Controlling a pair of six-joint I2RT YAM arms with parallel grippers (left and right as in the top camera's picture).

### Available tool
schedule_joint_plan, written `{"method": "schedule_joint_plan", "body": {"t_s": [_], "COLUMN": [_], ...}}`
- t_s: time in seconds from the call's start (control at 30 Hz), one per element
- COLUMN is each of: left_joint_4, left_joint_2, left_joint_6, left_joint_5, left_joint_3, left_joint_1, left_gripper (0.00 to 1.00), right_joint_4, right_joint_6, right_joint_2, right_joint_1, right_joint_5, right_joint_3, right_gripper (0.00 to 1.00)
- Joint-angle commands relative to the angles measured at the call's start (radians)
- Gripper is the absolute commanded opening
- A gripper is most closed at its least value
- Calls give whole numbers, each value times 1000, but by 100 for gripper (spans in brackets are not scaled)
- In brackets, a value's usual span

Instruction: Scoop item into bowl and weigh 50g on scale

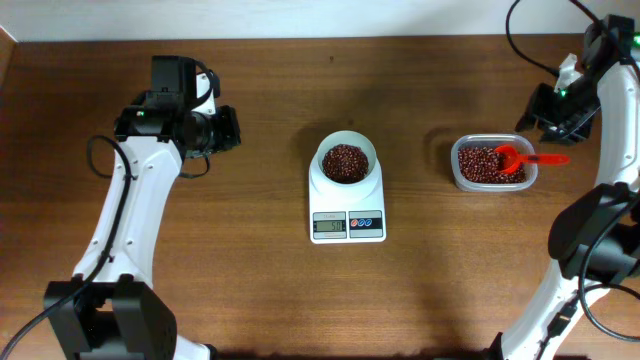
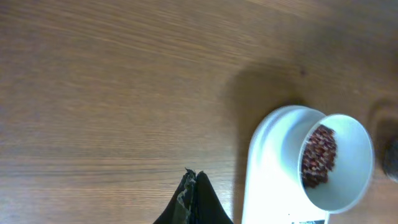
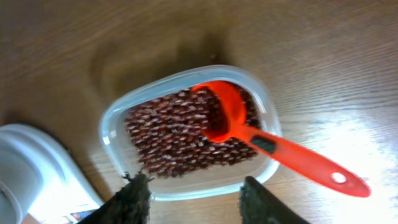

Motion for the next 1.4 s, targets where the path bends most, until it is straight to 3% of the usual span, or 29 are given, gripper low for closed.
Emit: {"method": "schedule_joint_plan", "body": {"t_s": [0.0,0.07,0.1,0.13,0.2,0.27,0.3,0.33,0.37,0.4,0.57,0.7,0.73,0.87,0.9,0.93,1.03,1.17,1.27,1.37], "left_joint_4": [-37,-52,-58,-68,-95,-118,-132,-136,-137,-137,-141,-122,-118,-114,-114,-114,-105,-95,-95,-95], "left_joint_2": [7,7,7,7,7,11,22,30,39,49,87,88,88,88,88,88,88,88,88,88], "left_joint_6": [55,55,55,55,55,54,54,54,54,54,54,54,55,54,54,54,54,54,54,54], "left_joint_5": [110,108,107,107,106,68,6,-16,-33,-51,-113,-235,-265,-269,-269,-269,-269,-269,-269,-269], "left_joint_3": [3,3,3,3,3,3,3,3,3,3,3,3,3,3,3,3,3,3,3,3], "left_joint_1": [-63,-109,-137,-179,-247,-314,-379,-409,-443,-472,-543,-542,-542,-542,-542,-542,-542,-542,-542,-542], "left_gripper": [0,0,0,0,0,8,33,68,94,99,99,99,99,100,100,99,95,89,89,98], "right_joint_4": [-19,-30,-53,-101,-155,-154,-154,-155,-154,-151,-106,25,69,237,256,268,294,327,325,319], "right_joint_6": [-49,-49,-49,-37,105,121,121,121,121,121,116,-172,-184,-183,-183,-183,-180,-180,-179,-180], "right_joint_2": [-101,-110,-110,-110,-110,-110,-110,-109,-109,-108,-106,-106,-106,-105,-105,-105,-93,-89,-89,-90], "right_joint_1": [39,67,85,100,94,52,3,-27,-69,-112,-225,-227,-220,-201,-201,-200,-190,-165,-162,-162], "right_joint_5": [-90,-121,-101,8,247,282,281,280,273,238,160,-252,-269,-164,-158,-158,-166,-165,-166,-201], "right_joint_3": [42,42,42,42,42,41,32,24,13,0,-94,-278,-311,-394,-396,-396,-408,-418,-418,-412], "right_gripper": [10,9,14,34,58,81,90,92,93,94,98,89,86,82,76,63,52,25,30,11]}}
